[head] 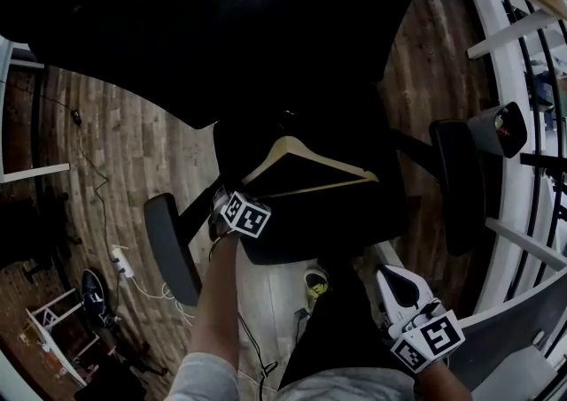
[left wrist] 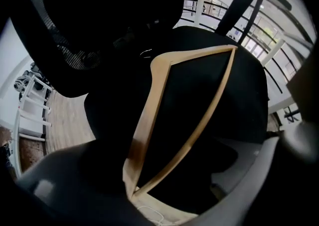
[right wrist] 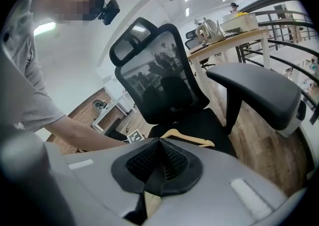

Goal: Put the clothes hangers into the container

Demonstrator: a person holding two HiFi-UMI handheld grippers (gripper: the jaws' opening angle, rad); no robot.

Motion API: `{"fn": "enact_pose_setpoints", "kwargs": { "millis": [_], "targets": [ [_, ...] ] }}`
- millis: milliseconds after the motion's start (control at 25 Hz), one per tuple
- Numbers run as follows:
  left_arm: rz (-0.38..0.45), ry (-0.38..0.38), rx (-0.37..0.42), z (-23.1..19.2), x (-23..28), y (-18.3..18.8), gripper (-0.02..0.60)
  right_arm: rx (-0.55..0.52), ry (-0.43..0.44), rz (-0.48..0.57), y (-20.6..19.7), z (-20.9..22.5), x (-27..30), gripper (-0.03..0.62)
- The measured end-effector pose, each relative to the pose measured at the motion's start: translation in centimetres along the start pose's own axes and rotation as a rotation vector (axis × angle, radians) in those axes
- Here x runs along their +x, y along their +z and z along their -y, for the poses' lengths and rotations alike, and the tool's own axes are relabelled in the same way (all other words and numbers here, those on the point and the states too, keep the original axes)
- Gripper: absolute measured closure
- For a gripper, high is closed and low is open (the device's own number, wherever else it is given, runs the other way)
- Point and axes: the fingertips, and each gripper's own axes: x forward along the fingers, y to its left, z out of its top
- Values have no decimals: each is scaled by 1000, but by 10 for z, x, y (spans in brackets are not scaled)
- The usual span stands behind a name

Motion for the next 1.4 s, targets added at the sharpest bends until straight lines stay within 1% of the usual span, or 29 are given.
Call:
{"fn": "enact_pose_setpoints", "kwargs": {
  "millis": [40,120,240,280,400,480,520,680,840,880,960,1040,1080,1120,1160,1240,1280,1320,1400],
  "targets": [
    [0,-2,-5,1,-2,1,136,2,3,6,0,0,0,595],
    [1,-8,-4,11,-7,1,186,9,10,17,1,1,-3,595],
    [2,-68,-5,60,-15,1,275,5,17,26,4,1,-7,595],
    [18,-94,-27,80,-17,3,293,3,18,31,5,-1,-8,595],
    [84,-172,-146,129,-24,9,304,-4,25,55,10,-8,-14,595],
    [119,-206,-200,150,-32,10,309,-9,23,65,10,-8,-21,595],
    [128,-208,-212,156,-37,8,313,-10,20,68,9,-8,-25,595],
    [118,-151,-206,163,-47,-19,316,-13,22,68,1,-13,-38,595],
    [123,-136,-223,154,-41,-41,308,-22,31,64,-5,-18,-42,595],
    [137,-148,-246,152,-40,-44,307,-21,31,64,-6,-18,-43,595],
    [196,-173,-320,146,-46,-46,307,-16,30,60,-9,-18,-44,595],
    [259,-169,-394,138,-53,-48,311,-15,30,50,-11,-17,-43,595],
    [271,-156,-422,133,-54,-51,299,-16,31,45,-12,-17,-42,595],
    [268,-135,-442,128,-54,-55,285,-17,33,40,-13,-18,-40,595],
    [256,-113,-455,123,-51,-59,287,-17,36,35,-14,-18,-39,595],
    [216,-81,-466,117,-45,-66,327,-16,41,27,-15,-19,-35,595],
    [189,-62,-458,115,-41,-67,335,-16,43,23,-15,-19,-34,595],
    [165,-39,-444,114,-38,-67,359,-16,43,19,-16,-19,-32,595],
    [138,5,-419,114,-35,-67,359,-15,41,10,-19,-18,-29,595]
  ]
}}
